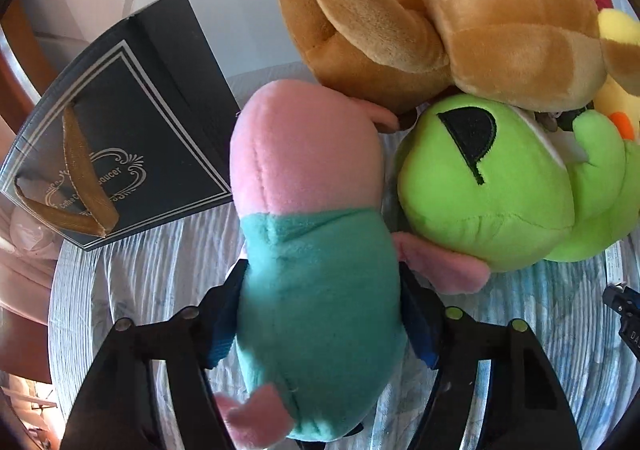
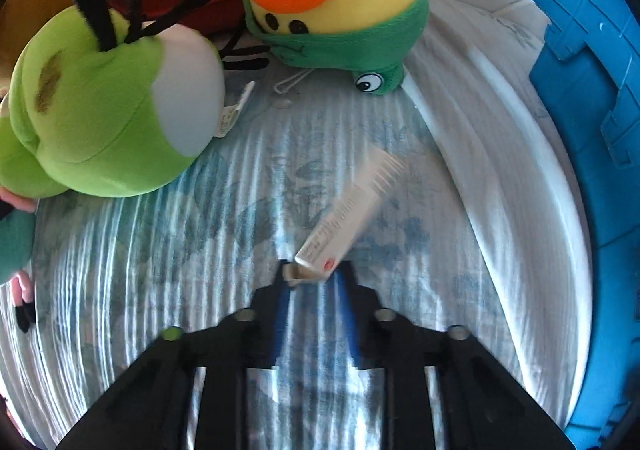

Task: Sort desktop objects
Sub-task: 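Close the right gripper on the white box while the left grasps George pig, then lift the white box and George pig and carry both over the blue crate, then open both grippers to drop the white box and George pig into the crate, then move the left gripper to the brown bear while the right reaches the yellow duck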

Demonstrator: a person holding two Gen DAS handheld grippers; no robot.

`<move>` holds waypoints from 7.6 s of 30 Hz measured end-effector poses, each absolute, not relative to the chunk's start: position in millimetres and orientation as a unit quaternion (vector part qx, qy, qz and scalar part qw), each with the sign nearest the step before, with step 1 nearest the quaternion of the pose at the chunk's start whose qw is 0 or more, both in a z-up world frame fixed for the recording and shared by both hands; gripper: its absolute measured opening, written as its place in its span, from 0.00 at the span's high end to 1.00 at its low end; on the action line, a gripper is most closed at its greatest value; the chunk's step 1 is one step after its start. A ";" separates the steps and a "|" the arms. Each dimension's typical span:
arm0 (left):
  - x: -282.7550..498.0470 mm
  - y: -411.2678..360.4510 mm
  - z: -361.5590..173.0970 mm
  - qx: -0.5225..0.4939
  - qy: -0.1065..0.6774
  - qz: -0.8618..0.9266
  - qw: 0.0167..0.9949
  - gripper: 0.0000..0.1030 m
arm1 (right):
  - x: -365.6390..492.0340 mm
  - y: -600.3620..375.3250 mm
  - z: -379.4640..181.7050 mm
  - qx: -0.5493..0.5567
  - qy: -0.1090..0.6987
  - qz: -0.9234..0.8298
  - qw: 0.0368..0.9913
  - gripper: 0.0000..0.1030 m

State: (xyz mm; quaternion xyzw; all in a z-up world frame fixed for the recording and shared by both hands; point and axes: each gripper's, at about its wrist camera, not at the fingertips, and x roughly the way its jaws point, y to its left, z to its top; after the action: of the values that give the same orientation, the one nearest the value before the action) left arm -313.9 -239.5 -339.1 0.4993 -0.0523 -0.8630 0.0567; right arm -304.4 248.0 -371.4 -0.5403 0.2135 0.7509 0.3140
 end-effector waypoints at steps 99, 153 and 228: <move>-26.6 -162.6 -167.1 0.446 -0.026 -0.893 0.048 0.48 | -145.5 146.1 -142.9 -0.494 0.160 0.847 0.115 0.83; -36.3 153.7 32.1 0.301 -0.120 -0.936 -0.138 0.48 | 65.9 296.5 49.0 -0.308 0.204 0.913 0.176 0.83; -145.9 276.9 11.8 0.342 -0.148 -0.910 -0.184 0.14 | 102.0 449.9 35.7 -0.305 0.232 0.878 0.286 0.01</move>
State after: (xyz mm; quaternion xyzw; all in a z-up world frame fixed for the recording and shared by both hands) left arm -145.9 276.9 11.8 0.3418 -0.1478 -0.9096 -0.1844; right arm 102.0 449.9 35.7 -0.3046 0.2323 0.8785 0.2856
